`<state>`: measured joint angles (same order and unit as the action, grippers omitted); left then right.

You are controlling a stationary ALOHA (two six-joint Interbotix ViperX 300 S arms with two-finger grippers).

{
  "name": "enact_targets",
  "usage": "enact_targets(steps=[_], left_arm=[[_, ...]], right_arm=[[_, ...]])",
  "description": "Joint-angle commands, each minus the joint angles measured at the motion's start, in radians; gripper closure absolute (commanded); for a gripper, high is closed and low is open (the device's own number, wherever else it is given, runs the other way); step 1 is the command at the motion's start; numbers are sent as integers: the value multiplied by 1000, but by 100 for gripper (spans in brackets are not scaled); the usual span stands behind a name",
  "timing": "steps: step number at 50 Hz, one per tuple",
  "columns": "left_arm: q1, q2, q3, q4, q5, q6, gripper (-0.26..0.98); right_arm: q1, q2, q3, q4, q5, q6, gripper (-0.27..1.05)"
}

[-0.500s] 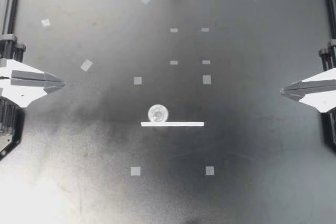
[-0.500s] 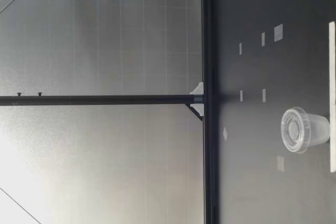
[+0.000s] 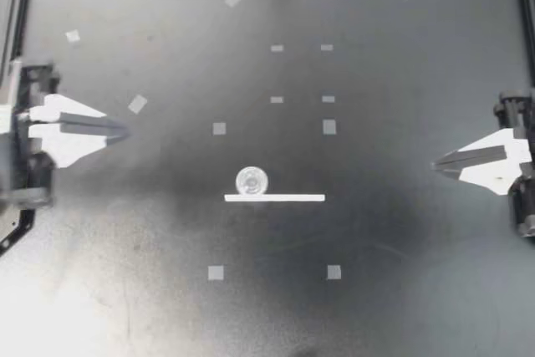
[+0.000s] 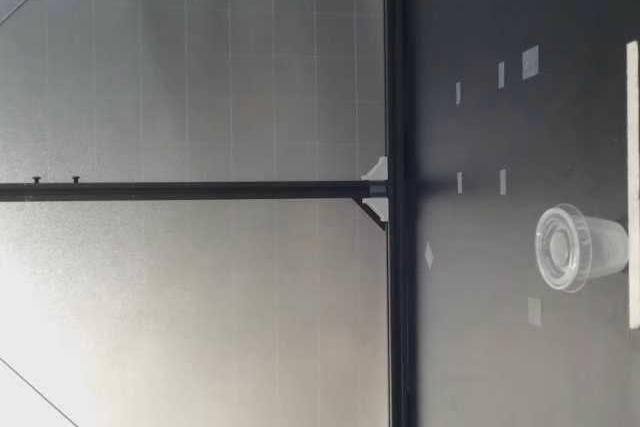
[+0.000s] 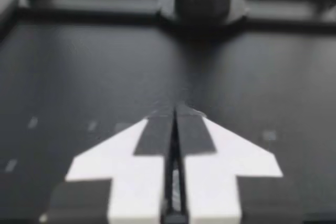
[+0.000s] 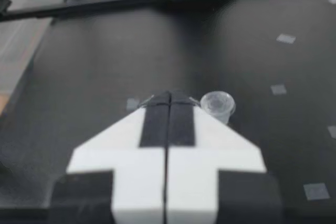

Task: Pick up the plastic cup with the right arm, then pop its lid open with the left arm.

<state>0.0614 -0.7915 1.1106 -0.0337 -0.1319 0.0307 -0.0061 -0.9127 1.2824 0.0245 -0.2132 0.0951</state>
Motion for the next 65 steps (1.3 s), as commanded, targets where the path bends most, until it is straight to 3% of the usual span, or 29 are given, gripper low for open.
enact_targets(steps=[1,15,27,50,65], left_arm=[[6,103,-81,0,8,12,74],[6,416,-175,-2,-51,25,74],[6,600,-227,0,-57,31,74],[5,692,-204,-3,-58,9,74],[-26,726,-179,-3,-112,-8,74]], right_arm=[[0,49,-38,0,-9,0,80],[0,252,-69,0,-167,8,80],[-2,463,-109,0,-302,26,75],[-11,887,-295,2,-413,20,29],[-37,1017,-370,5,-411,25,18]])
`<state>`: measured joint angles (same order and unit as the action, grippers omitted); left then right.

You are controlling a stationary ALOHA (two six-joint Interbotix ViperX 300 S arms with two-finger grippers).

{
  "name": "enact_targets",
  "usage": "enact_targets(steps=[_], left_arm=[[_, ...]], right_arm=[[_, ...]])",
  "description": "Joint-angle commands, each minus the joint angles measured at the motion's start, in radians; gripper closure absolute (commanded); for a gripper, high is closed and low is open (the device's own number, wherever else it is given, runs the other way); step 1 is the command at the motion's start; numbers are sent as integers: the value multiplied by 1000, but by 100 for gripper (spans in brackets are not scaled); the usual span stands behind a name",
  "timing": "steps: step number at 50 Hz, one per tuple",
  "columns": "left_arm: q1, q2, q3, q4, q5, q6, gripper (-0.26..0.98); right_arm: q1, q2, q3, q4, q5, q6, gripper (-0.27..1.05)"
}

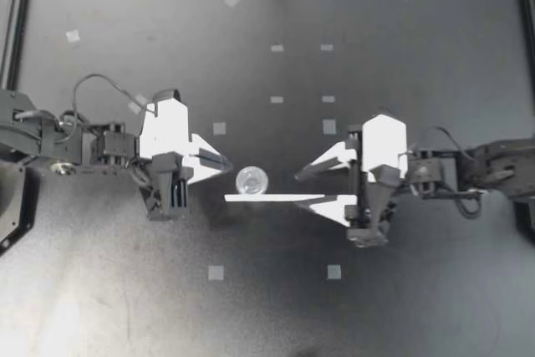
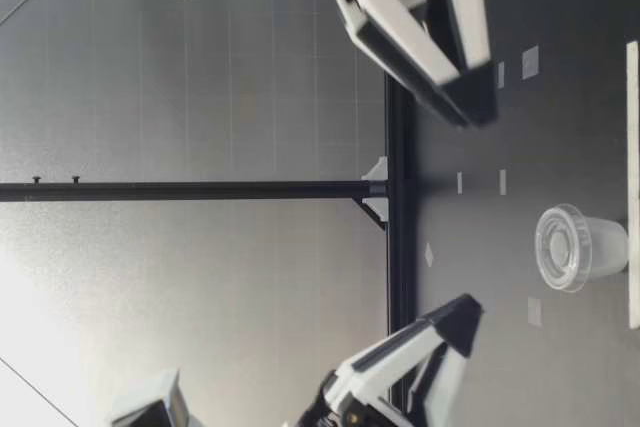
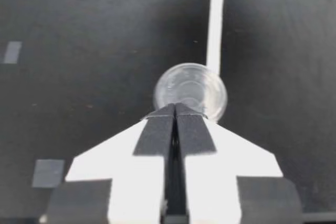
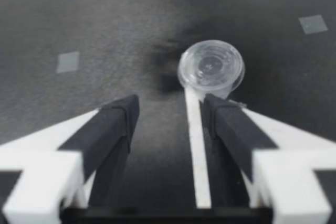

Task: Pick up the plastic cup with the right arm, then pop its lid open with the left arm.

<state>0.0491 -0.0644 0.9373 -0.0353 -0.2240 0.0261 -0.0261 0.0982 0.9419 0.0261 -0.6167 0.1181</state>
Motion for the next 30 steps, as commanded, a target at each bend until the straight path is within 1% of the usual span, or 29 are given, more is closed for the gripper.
enact_targets(steps=[1,7,14,23,30], left_arm=[[-17,2,-8,-2,-23,-2,74],[-29,31,-12,-2,-32,-3,74],[-31,63,-17,-2,-41,-8,74],[-31,74,-18,-2,-52,-8,74],[-31,75,-20,-2,-61,-5,74]], right_arm=[[-20,12,-32,3,-6,2,18],[-35,57,-63,3,5,2,17],[-40,115,-106,3,41,2,17],[-40,167,-156,5,100,2,9],[-46,190,-172,3,107,2,8]])
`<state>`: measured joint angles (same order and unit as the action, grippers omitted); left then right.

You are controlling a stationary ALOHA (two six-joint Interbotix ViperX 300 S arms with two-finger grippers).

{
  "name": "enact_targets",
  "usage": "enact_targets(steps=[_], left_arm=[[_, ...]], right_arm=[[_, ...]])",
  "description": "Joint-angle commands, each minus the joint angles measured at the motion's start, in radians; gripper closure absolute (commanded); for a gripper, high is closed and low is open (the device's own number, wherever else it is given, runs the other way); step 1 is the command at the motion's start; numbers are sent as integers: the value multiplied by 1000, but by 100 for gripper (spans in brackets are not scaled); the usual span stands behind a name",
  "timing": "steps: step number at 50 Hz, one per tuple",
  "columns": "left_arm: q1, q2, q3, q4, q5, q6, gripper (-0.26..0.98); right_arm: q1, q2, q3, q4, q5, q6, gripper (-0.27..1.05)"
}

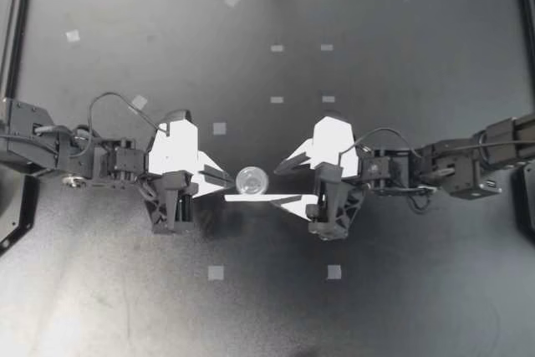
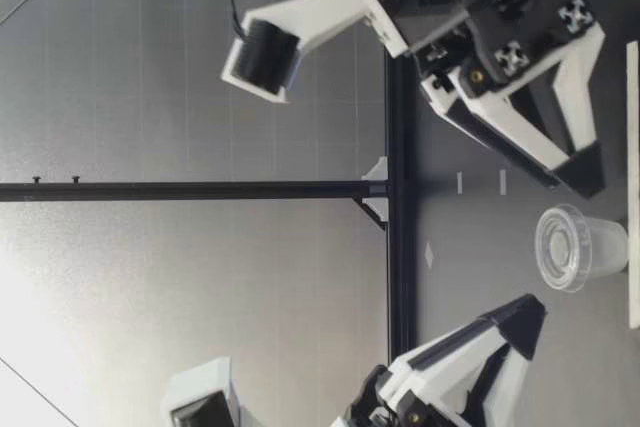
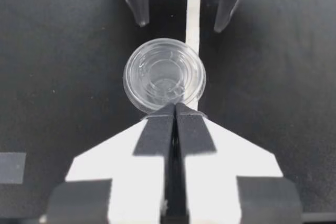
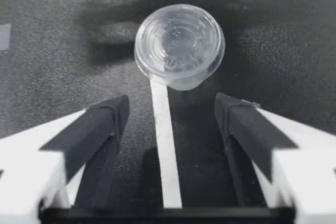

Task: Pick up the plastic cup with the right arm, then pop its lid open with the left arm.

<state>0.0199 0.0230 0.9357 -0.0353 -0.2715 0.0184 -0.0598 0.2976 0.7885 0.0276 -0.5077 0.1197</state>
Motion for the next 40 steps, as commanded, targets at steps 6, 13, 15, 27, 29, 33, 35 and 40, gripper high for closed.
enact_targets(steps=[6,13,15,27,29,33,35,40], left_arm=[[0,-12,-18,0,-35,11,74],[-2,-3,-20,2,-49,11,74],[-2,2,-20,0,-49,11,74],[0,49,-43,0,-58,8,74],[-2,57,-48,0,-58,8,74],[0,64,-51,0,-58,9,74],[-2,66,-51,0,-57,9,74],[-2,67,-49,2,-57,9,74]], right_arm=[[-15,6,-26,2,-2,0,8],[-17,20,-40,2,-2,-3,8],[-18,25,-44,2,-2,-5,8],[-20,41,-61,0,-2,-8,8],[-20,41,-63,-2,-2,-8,8],[-21,41,-63,-2,-2,-9,8],[-21,41,-63,-2,-2,-9,8],[-21,44,-67,-5,-3,-11,8]])
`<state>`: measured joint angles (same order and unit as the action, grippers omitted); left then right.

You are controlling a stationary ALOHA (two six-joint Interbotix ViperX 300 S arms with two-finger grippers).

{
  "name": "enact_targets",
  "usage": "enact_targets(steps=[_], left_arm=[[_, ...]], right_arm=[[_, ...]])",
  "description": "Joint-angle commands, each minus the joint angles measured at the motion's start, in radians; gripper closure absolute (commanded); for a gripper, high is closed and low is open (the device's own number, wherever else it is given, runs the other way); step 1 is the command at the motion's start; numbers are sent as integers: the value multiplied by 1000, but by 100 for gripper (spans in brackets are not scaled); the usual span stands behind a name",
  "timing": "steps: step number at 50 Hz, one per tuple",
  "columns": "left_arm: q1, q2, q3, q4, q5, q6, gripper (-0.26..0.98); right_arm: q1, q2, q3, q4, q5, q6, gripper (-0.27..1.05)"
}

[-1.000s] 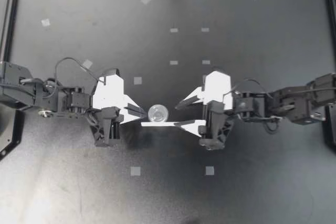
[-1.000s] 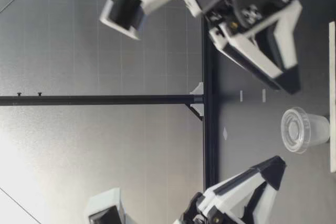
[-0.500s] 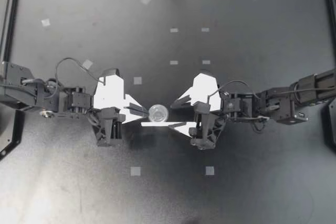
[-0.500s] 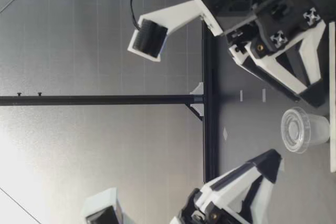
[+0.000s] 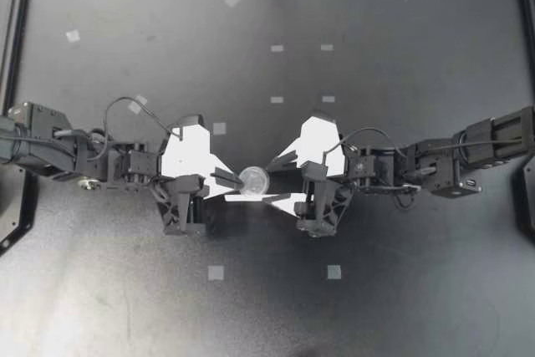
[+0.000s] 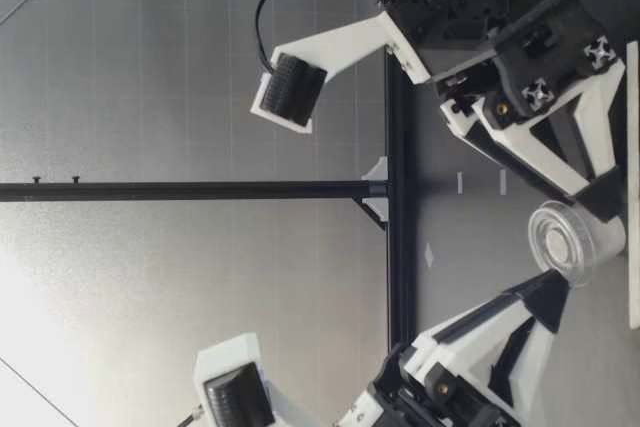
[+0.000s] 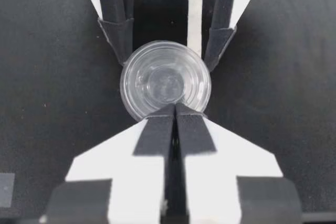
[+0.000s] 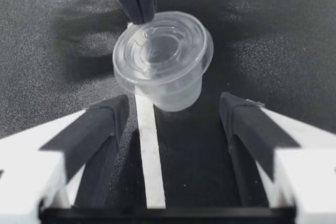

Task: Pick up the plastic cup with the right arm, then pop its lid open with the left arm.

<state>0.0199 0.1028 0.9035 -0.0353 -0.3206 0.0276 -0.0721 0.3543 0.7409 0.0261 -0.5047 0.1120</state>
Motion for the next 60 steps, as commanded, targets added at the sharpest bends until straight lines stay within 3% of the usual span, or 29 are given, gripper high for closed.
enact_targets(steps=[1,45,60], left_arm=[[-2,-12,-18,0,-8,0,74],[-2,9,-18,2,-8,2,74],[-2,9,-18,0,-9,2,74]], right_arm=[[-9,-12,-21,-3,-6,-3,8],[-9,9,-69,-72,66,-8,9],[-9,3,-92,-87,118,-8,29]])
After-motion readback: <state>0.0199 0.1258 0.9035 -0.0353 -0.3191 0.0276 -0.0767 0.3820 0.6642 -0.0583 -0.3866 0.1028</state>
